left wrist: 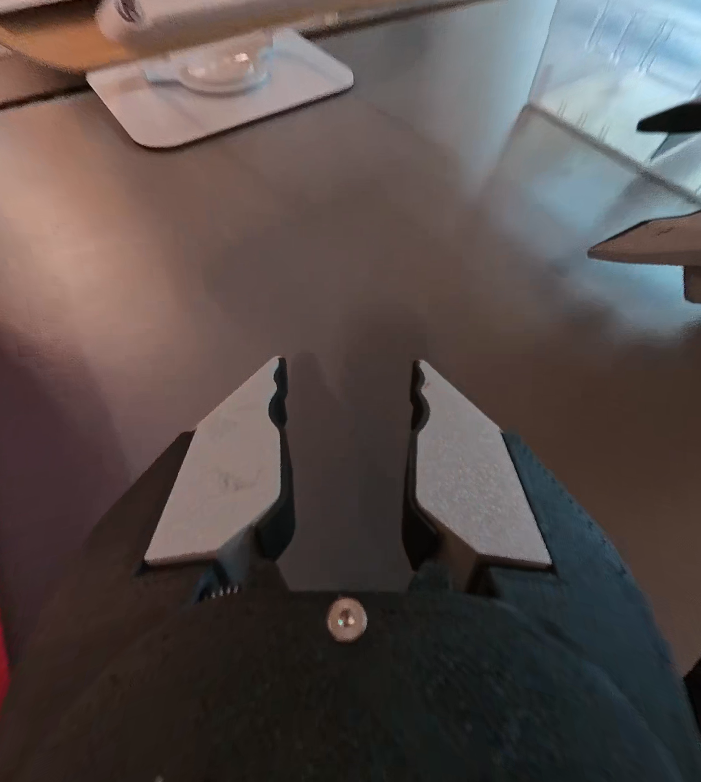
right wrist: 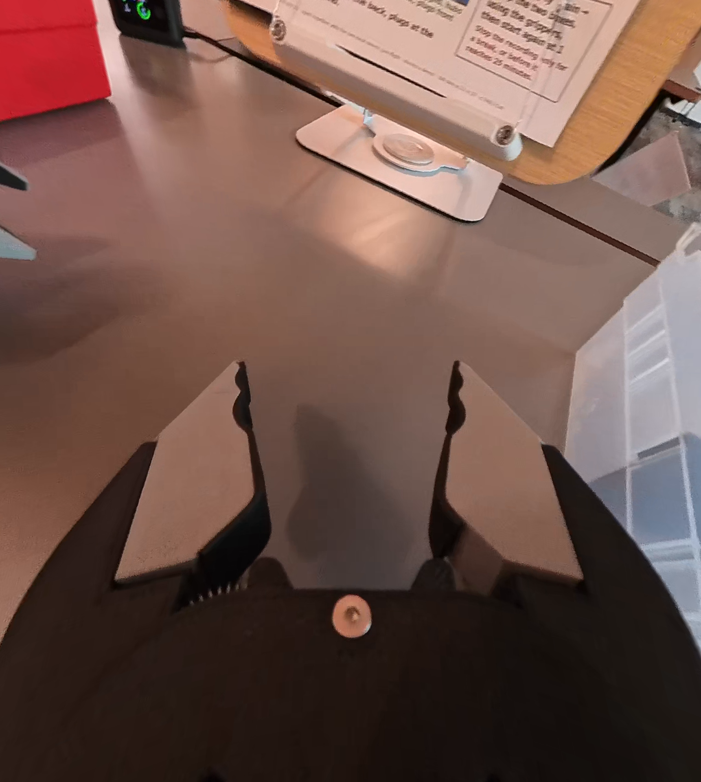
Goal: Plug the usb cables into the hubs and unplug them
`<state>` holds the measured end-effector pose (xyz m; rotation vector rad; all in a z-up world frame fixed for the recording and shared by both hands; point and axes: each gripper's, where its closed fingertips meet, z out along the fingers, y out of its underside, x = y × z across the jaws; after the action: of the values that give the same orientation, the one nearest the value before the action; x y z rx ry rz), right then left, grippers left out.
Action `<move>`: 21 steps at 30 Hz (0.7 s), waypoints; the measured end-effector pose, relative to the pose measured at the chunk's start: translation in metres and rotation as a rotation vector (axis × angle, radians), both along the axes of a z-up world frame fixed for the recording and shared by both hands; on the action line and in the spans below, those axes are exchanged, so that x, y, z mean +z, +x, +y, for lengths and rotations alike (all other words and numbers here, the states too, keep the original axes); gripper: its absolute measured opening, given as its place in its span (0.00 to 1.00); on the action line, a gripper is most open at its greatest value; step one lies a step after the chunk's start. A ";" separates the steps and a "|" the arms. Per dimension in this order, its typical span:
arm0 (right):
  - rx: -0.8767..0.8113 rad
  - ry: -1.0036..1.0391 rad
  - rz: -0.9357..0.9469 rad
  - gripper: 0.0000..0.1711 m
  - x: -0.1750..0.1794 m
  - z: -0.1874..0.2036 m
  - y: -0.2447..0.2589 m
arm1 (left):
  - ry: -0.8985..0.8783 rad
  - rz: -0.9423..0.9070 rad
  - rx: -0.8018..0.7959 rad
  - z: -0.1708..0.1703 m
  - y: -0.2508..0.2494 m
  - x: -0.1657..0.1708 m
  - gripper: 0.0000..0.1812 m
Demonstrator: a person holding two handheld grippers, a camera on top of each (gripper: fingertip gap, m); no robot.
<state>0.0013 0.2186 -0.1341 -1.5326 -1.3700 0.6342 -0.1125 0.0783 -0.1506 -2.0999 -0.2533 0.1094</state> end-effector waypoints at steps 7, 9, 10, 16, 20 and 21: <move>0.046 -0.022 0.024 0.53 0.003 -0.009 -0.001 | -0.013 0.004 -0.076 0.003 0.012 -0.002 0.33; 0.053 -0.067 0.045 0.53 0.004 -0.008 0.000 | 0.013 -0.016 -0.098 0.004 0.018 0.001 0.31; 0.059 -0.087 0.051 0.52 0.004 -0.008 0.000 | 0.013 -0.018 -0.102 0.004 0.019 0.001 0.31; 0.070 -0.031 -0.041 0.55 -0.007 -0.013 -0.005 | 0.012 -0.034 -0.155 0.021 0.031 0.001 0.32; 0.078 0.055 -0.036 0.55 -0.004 -0.018 -0.006 | -0.046 0.069 -0.114 0.026 0.028 -0.005 0.34; 0.072 0.067 -0.035 0.55 -0.003 -0.018 -0.006 | -0.054 0.099 -0.091 0.026 0.026 -0.005 0.34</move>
<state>-0.0047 0.2004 -0.1371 -1.4523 -1.4641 0.6025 -0.0869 0.1040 -0.1557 -2.1486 -0.0960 0.1664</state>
